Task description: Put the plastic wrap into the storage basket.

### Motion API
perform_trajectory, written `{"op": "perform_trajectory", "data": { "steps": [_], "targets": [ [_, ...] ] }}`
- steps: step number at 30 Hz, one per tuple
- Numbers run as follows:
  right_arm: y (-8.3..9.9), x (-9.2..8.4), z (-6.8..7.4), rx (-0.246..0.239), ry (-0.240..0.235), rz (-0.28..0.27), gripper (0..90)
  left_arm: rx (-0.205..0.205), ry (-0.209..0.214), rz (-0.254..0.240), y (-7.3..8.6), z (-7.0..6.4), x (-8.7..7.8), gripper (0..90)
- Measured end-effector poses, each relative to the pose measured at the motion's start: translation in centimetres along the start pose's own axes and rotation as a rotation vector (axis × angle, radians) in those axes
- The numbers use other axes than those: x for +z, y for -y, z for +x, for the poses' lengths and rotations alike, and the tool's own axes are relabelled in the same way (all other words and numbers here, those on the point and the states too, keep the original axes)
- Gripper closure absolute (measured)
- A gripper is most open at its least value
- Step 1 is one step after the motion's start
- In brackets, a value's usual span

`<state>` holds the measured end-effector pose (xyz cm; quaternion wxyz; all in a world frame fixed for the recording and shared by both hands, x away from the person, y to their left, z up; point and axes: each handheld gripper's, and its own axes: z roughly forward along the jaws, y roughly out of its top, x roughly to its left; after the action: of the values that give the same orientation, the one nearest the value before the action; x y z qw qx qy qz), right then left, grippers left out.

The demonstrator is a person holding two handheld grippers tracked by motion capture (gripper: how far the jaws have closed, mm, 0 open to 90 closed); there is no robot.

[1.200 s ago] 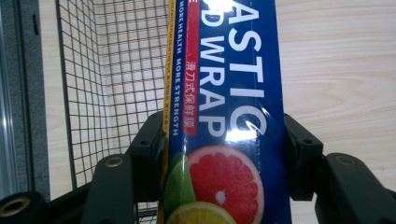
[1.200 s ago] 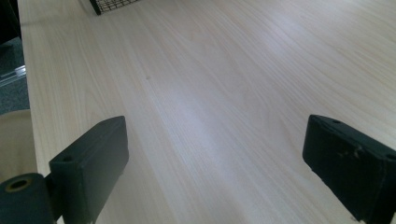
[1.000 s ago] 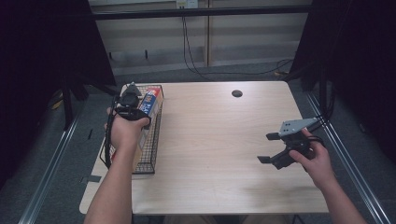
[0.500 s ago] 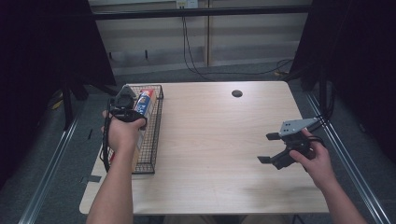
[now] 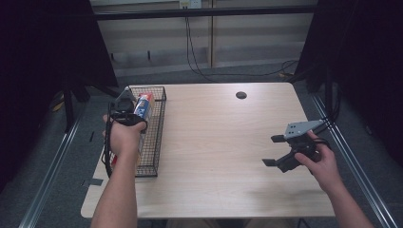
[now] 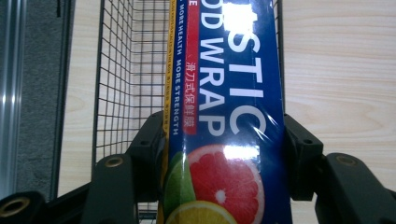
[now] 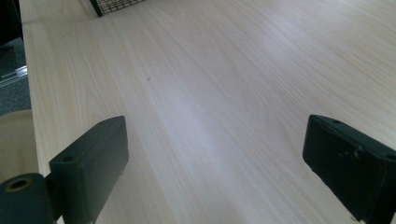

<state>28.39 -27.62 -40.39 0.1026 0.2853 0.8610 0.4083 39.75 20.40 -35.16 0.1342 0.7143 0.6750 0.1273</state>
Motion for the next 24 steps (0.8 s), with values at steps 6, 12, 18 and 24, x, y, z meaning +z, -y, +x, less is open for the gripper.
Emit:
{"op": "perform_trajectory", "data": {
  "steps": [6,12,18,24],
  "targets": [
    [0.0,0.1,0.0,0.002,-0.002,0.001,6.9,-0.010,-0.005,0.002,0.2,0.1,0.5,44.0],
    [-0.1,0.3,0.0,-0.001,-0.002,0.006,7.0,-0.015,-0.010,0.013,0.6,0.3,1.3,44.0],
    [0.0,0.3,0.0,-0.005,-0.004,0.011,6.9,-0.019,-0.019,0.023,0.6,0.4,1.8,44.0],
    [0.0,0.3,0.0,-0.006,-0.006,0.010,6.9,-0.036,-0.015,0.029,0.7,0.5,2.3,43.8]
  ]
}}
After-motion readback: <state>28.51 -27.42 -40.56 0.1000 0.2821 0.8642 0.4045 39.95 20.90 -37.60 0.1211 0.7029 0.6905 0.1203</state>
